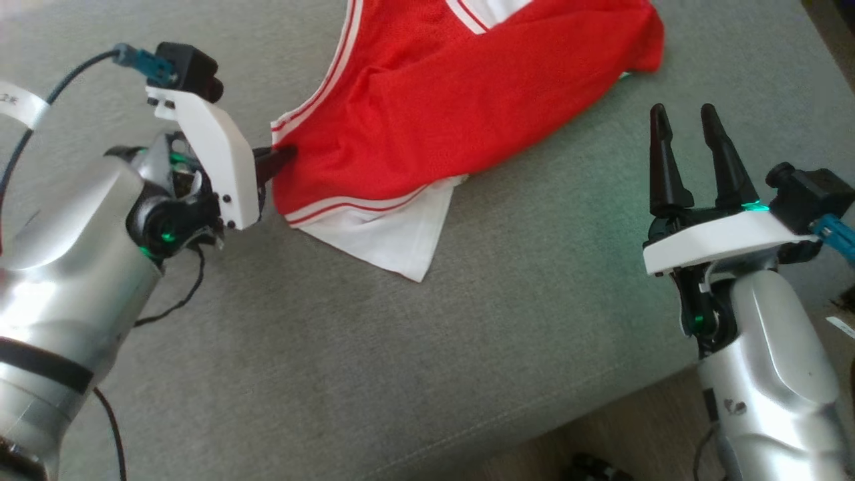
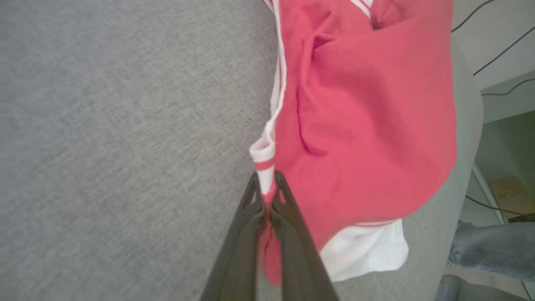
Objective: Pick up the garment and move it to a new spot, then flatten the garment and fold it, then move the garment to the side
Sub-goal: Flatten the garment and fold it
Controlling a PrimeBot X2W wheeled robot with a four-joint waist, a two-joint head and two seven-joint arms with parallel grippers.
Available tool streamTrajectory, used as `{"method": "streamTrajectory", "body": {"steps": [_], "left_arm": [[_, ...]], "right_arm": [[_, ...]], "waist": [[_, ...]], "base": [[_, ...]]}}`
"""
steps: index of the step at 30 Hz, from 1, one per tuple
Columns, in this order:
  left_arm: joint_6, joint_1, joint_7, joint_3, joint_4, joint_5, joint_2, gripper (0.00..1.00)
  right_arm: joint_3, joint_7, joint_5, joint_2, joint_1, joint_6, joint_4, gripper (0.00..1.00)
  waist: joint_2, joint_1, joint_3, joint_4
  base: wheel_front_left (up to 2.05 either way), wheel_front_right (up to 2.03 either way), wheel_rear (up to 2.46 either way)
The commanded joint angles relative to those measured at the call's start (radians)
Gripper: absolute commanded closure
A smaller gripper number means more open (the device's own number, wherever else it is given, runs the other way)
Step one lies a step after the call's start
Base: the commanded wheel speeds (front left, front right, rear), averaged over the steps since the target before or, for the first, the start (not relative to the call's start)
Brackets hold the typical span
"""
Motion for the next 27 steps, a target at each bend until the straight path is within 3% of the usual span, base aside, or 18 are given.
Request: {"method": "streamTrajectory", "body": {"steps": [1, 8, 15, 21, 22, 23, 24, 27], "left_arm": [[-0.006, -0.055, -0.015, 0.024, -0.015, -0.017, 0.041, 1.0], [-0.006, -0.019, -0.012, 0.023, -0.004, -0.13, 0.064, 1.0], [-0.002, 0.105, -0.012, 0.063, 0.034, -0.223, 0.151, 1.0], [0.018, 0.162, -0.061, 0.083, 0.058, -0.235, 0.176, 1.0], [0.018, 0.171, -0.074, 0.085, 0.065, -0.237, 0.172, 0.74], [0.017, 0.177, -0.085, 0.087, 0.071, -0.238, 0.167, 0.06], [0.016, 0.181, -0.095, 0.088, 0.077, -0.238, 0.163, 0.0], [0.011, 0.184, -0.129, 0.087, 0.088, -0.227, 0.154, 0.0]], "right_arm": [[0.017, -0.012, 0.002, -0.001, -0.028, -0.001, -0.028, 0.0], [-0.006, 0.014, -0.006, -0.031, 0.002, -0.001, -0.027, 0.0], [-0.024, 0.073, -0.013, -0.047, 0.055, -0.001, -0.052, 0.0], [-0.047, 0.096, -0.022, -0.049, 0.076, -0.001, -0.072, 0.0], [-0.048, 0.1, -0.023, -0.049, 0.078, -0.001, -0.075, 0.0], [-0.047, 0.105, -0.022, -0.047, 0.08, -0.001, -0.078, 0.0], [-0.046, 0.109, -0.021, -0.047, 0.081, -0.001, -0.08, 0.0], [-0.045, 0.116, -0.022, -0.045, 0.085, -0.001, -0.084, 0.0]], "waist": [[0.0, -0.0001, -0.023, 0.026], [0.0, -0.0001, -0.114, 0.125], [0.0, -0.0001, -0.184, 0.238], [0.0, -0.0001, -0.196, 0.279], [0.0, -0.0001, -0.197, 0.285], [0.0, -0.0001, -0.197, 0.291], [0.0, -0.0001, -0.197, 0.297], [0.0, -0.0001, -0.201, 0.31]], "base": [[0.0, 0.0, 0.0], [0.0, 0.0, 0.0], [0.0, 0.0, 0.0], [0.0, 0.0, 0.0], [0.0, 0.0, 0.0], [0.0, 0.0, 0.0], [0.0, 0.0, 0.0], [0.0, 0.0, 0.0]]}}
